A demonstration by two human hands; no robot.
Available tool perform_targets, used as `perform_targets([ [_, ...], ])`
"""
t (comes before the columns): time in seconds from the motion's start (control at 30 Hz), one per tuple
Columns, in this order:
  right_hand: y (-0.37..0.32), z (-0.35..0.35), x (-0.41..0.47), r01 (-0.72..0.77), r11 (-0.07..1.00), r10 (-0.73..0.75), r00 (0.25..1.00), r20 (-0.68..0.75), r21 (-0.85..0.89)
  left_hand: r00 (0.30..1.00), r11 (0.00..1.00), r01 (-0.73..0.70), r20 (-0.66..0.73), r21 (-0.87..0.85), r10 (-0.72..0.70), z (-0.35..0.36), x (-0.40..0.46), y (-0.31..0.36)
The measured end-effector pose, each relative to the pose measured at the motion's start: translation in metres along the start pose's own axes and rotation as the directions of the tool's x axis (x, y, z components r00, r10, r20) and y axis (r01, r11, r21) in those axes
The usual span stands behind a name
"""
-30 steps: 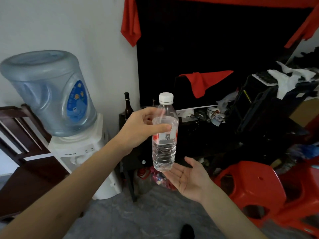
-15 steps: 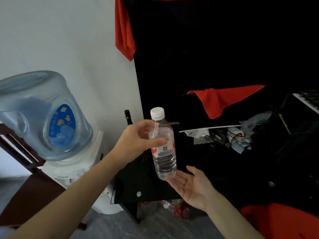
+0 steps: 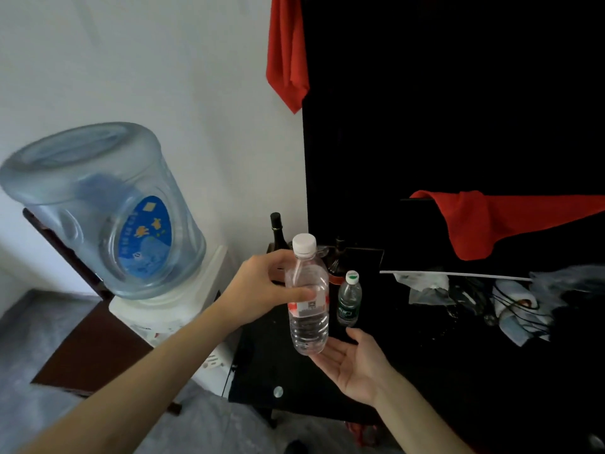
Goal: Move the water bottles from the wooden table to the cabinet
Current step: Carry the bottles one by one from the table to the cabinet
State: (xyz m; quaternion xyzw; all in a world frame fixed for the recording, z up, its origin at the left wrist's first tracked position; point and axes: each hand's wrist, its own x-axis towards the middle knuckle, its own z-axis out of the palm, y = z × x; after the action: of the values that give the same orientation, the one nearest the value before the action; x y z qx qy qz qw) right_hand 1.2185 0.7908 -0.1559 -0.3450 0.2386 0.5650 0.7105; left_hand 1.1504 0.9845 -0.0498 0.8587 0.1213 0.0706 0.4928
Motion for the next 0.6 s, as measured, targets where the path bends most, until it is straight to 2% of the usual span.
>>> perform_targets([
  [0.13,-0.019,0.016,0.036,0.010,1.000,-0.010,1.000,-0.028,-0.010,0.999,0.999,0.007,0.048,-0.045,-0.004,-0.018,0.033,-0.030],
  [0.3,-0.033,0.027,0.092,0.065,0.997,-0.059,0.988,-0.144,0.033,0.995,0.995,0.014,0.101,-0.101,-0.004,-0.029,0.081,-0.083],
  [0.6,-0.040,0.014,0.210,0.074,0.992,-0.040,0.954,-0.297,0.103,0.989,0.993,0.052,0.145,-0.103,-0.037,-0.009,0.132,-0.185],
])
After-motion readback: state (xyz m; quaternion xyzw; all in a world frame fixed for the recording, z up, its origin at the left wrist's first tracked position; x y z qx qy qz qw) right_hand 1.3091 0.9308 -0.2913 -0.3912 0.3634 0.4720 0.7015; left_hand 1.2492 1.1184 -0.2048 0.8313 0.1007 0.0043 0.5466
